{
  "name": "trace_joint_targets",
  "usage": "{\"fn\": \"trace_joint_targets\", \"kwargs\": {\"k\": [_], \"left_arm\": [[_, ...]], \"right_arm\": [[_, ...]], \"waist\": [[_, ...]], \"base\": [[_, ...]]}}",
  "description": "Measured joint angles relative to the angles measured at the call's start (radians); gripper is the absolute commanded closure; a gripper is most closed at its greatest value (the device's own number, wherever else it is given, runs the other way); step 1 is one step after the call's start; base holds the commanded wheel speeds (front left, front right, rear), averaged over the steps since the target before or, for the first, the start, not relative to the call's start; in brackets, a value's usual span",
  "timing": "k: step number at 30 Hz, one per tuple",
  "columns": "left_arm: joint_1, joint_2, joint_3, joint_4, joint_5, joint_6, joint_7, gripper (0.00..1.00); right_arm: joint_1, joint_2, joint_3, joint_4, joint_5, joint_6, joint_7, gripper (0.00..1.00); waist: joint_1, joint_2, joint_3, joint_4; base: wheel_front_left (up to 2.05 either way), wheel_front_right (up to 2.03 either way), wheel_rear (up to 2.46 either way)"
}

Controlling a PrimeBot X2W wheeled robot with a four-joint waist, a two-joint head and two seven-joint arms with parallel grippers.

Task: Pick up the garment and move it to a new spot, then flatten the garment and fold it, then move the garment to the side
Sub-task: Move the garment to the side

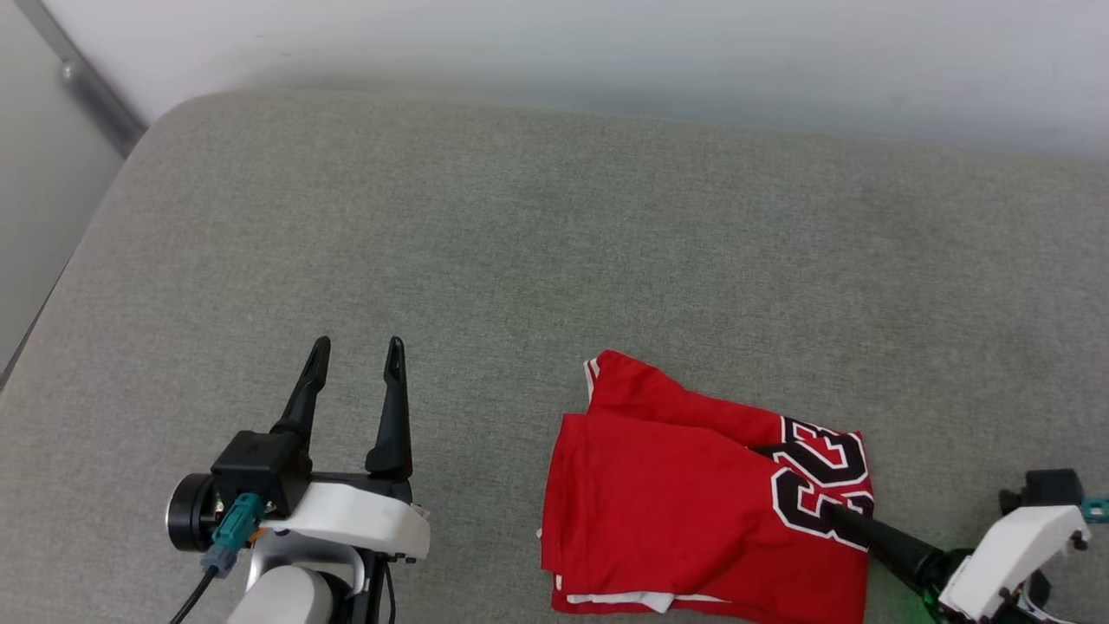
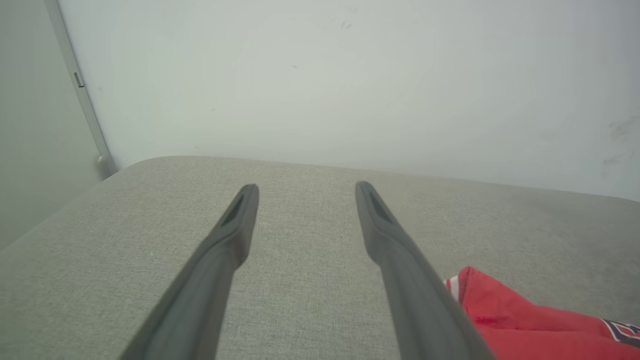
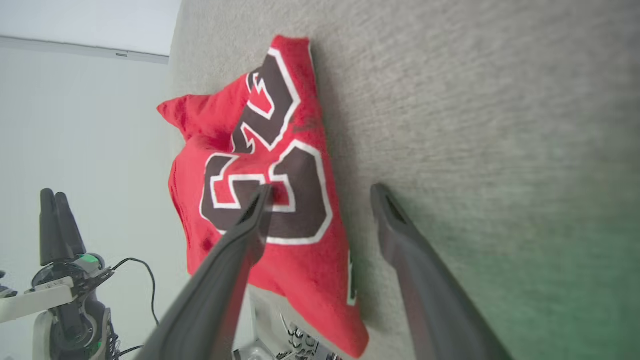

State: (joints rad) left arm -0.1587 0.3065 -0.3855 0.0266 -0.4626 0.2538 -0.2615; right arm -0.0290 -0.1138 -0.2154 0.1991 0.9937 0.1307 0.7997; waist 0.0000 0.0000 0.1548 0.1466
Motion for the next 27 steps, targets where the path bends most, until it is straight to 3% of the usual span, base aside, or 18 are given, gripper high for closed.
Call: {"fn": "trace_joint_targets", "kwargs": {"k": [3, 4, 5, 6, 9, 13, 20, 27], "left_arm": [[-0.009, -0.006, 0.004, 0.009, 0.004, -0.012, 0.000, 0.00], [-0.009, -0.007, 0.006, 0.011, 0.007, -0.015, 0.000, 0.00], [-0.009, -0.008, 0.006, 0.014, 0.010, -0.016, 0.000, 0.00], [-0.009, -0.011, 0.008, 0.016, 0.011, -0.019, 0.000, 0.00], [-0.010, -0.014, 0.012, 0.025, 0.013, -0.025, 0.000, 0.00], [-0.001, -0.016, 0.019, 0.038, 0.020, -0.031, -0.001, 0.00], [0.042, -0.007, 0.023, 0.036, 0.021, -0.025, -0.002, 0.00], [0.063, 0.006, 0.025, 0.011, 0.021, -0.024, 0.002, 0.00]], "right_arm": [[-0.031, 0.010, 0.048, 0.061, 0.062, 0.001, 0.002, 0.00], [-0.037, 0.011, 0.063, 0.076, 0.077, 0.001, 0.003, 0.24], [-0.043, 0.010, 0.077, 0.089, 0.083, 0.001, 0.007, 0.74], [-0.048, 0.007, 0.091, 0.095, 0.090, 0.001, 0.006, 1.00], [-0.058, -0.010, 0.129, 0.106, 0.103, 0.001, -0.017, 1.00], [-0.071, -0.087, 0.235, 0.071, 0.033, 0.000, -0.118, 1.00], [-0.096, -0.200, 0.355, 0.049, -0.269, 0.000, -0.213, 1.00], [-0.126, -0.212, 0.365, 0.067, -0.482, 0.000, -0.218, 1.00]], "waist": [[0.0000, 0.0000, 0.014, 0.017], [0.0000, 0.0000, 0.016, 0.021], [0.0000, 0.0000, 0.018, 0.025], [0.0000, 0.0000, 0.019, 0.028], [0.0000, 0.0000, 0.015, 0.031], [0.0000, 0.0000, -0.019, 0.019], [0.0000, 0.0000, -0.071, -0.040], [0.0000, 0.0000, -0.100, -0.155]], "base": [[0.00, 0.00, 0.00], [0.00, 0.00, 0.00], [0.00, 0.00, 0.00], [0.00, 0.00, 0.00], [0.00, 0.00, 0.00], [0.00, 0.00, 0.00], [0.00, 0.00, 0.00], [0.00, 0.00, 0.00]]}}
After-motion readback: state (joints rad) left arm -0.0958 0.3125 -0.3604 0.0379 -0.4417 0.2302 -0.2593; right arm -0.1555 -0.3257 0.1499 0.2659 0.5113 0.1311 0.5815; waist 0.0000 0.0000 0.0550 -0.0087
